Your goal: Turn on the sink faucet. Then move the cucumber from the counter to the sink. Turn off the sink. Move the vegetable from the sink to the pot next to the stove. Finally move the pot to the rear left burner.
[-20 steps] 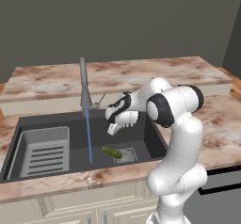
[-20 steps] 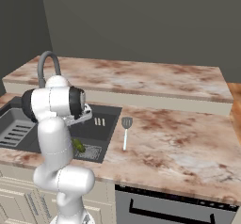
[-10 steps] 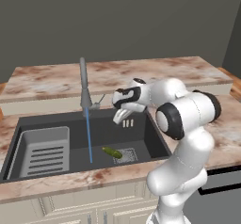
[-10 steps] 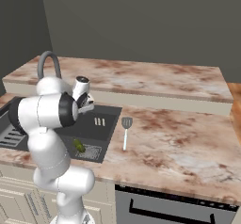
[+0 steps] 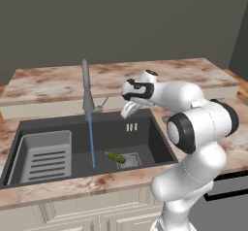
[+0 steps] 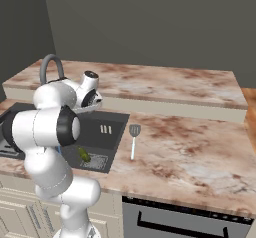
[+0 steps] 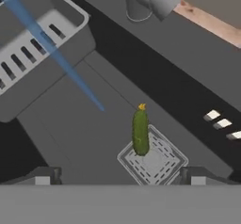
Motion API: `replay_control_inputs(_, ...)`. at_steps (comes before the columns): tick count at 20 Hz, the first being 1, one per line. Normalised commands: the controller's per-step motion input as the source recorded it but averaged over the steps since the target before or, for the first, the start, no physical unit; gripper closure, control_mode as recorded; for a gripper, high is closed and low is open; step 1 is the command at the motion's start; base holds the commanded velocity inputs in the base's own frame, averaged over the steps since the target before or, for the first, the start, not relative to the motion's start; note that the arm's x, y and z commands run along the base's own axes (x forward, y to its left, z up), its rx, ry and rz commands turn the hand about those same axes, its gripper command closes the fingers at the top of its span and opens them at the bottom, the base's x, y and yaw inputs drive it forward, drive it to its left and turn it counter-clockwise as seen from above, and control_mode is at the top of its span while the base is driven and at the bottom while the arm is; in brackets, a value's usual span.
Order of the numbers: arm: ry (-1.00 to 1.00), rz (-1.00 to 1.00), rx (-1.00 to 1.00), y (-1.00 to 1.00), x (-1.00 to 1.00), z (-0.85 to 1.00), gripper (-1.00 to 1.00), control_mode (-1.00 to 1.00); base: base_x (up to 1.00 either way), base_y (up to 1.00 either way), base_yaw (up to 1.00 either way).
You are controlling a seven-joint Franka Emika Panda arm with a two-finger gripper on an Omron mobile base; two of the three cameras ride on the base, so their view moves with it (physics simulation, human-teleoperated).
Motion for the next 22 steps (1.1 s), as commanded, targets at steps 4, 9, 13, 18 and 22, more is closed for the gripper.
replay_control_inputs(4, -0.01, -0.01, 0.14, -0.26, -0.22, 0.02, -1.00, -1.00, 0.00, 0.00, 0.00)
replay_control_inputs(9, -0.08, 0.02, 0.14, -0.26, -0.12, 0.00, -1.00, -1.00, 0.00, 0.00, 0.00)
replay_control_inputs(13, -0.21, 0.04, 0.10, -0.14, -0.22, 0.05, -1.00, -1.00, 0.00, 0.00, 0.00)
replay_control_inputs(18, -0.24, 0.04, 0.06, -0.01, -0.14, 0.10, -1.00, -1.00, 0.00, 0.00, 0.00)
replay_control_inputs(22, -0.23, 0.04, 0.00, 0.00, 0.00, 0.02, -1.00, -1.00, 0.00, 0.00, 0.00)
